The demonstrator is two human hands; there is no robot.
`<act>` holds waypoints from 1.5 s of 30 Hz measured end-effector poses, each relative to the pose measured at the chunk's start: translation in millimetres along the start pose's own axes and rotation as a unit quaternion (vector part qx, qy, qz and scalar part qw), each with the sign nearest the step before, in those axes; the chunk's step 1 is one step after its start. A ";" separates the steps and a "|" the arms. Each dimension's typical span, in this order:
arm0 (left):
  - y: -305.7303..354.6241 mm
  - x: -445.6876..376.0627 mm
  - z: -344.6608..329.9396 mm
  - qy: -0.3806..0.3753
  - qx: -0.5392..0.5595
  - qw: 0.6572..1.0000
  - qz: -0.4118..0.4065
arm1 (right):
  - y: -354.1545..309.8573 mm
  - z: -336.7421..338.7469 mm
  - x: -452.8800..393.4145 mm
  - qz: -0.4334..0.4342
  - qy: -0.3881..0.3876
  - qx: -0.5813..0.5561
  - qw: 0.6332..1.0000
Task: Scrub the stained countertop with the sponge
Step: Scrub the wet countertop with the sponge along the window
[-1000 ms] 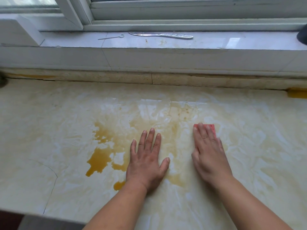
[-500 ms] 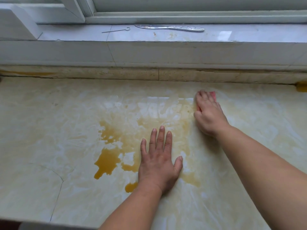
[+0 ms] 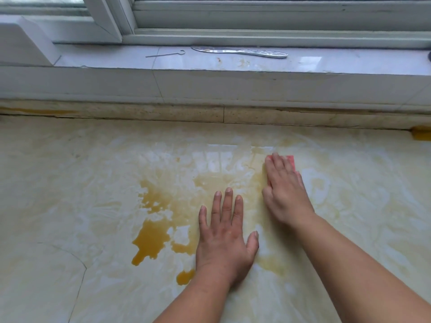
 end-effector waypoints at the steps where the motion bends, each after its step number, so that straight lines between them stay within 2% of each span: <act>1: -0.6 0.5 -0.2 0.018 0.005 1.000 -0.004 | -1.1 1.8 -11.2 -0.004 0.003 0.000 1.000; 5: 0.1 0.7 -1.0 0.071 -0.011 0.997 -0.029 | -3.5 -1.3 20.4 0.019 0.016 0.004 1.000; 8: -0.7 1.0 -2.7 0.079 -0.023 0.996 -0.026 | 8.3 -5.9 43.6 0.020 0.008 0.011 1.000; 13: -1.1 -1.3 -3.3 0.090 -0.025 0.995 -0.021 | 33.3 17.9 -36.0 -0.077 0.049 -0.030 0.995; 17: -0.7 -1.7 -3.0 0.097 -0.030 0.995 -0.021 | 16.6 26.7 -83.9 -0.046 0.024 -0.029 0.998; 22: -1.3 -1.9 -5.4 0.108 -0.037 0.993 -0.025 | 0.5 26.3 -92.5 -0.014 0.009 -0.015 1.000; 26: -0.1 -2.0 -4.0 0.121 -0.044 0.991 -0.030 | -13.0 20.9 -62.0 0.046 -0.020 -0.015 0.999; 33: -0.7 -0.9 -5.6 0.122 -0.038 0.991 -0.026 | -20.6 -7.4 56.1 0.133 -0.057 -0.012 0.989; 36: -0.8 -1.4 -5.6 0.118 -0.037 0.992 -0.026 | -17.6 -6.7 36.5 0.110 -0.034 -0.013 0.993; 41: -1.6 -1.8 -8.4 0.088 -0.040 0.995 -0.019 | -13.4 13.2 -62.9 -0.059 0.045 -0.052 0.996; 45: -2.4 -2.3 -8.1 0.077 -0.039 0.996 -0.011 | -29.4 15.9 -102.5 -0.034 0.022 -0.031 0.999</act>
Point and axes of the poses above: each hand's wrist, its own x-axis away from the middle knuckle, its own z-axis out of the back of the hand, y = z × x, the point moved 6 cm from there along -x, towards the middle knuckle, and after that the axes turned 8 degrees about x, right-handed, at the moved point
